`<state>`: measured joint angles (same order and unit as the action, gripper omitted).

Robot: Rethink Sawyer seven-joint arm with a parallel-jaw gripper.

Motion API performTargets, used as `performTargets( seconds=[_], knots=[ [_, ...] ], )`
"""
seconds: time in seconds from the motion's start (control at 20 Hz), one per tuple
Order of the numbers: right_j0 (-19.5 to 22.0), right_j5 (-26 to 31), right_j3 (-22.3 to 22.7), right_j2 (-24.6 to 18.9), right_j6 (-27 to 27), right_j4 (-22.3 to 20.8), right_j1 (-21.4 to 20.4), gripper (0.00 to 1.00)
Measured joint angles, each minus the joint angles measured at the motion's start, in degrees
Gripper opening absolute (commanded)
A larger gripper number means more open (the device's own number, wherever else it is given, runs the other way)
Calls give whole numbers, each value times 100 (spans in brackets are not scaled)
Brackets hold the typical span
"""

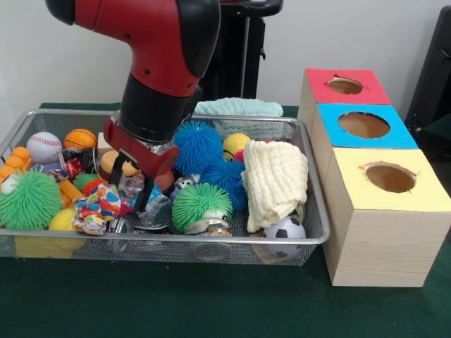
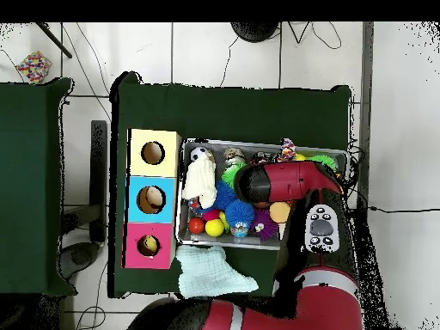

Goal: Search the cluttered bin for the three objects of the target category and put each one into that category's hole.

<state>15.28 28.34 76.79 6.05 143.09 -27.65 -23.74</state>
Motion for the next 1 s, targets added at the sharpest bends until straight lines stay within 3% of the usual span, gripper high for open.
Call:
performTargets(
  seconds=[0.65, 1.0],
  knots=[
    [-375, -538, -655, 208, 0, -338, 227, 100],
    [-846, -814, -941, 830, 1, -351, 425, 100]
  ],
)
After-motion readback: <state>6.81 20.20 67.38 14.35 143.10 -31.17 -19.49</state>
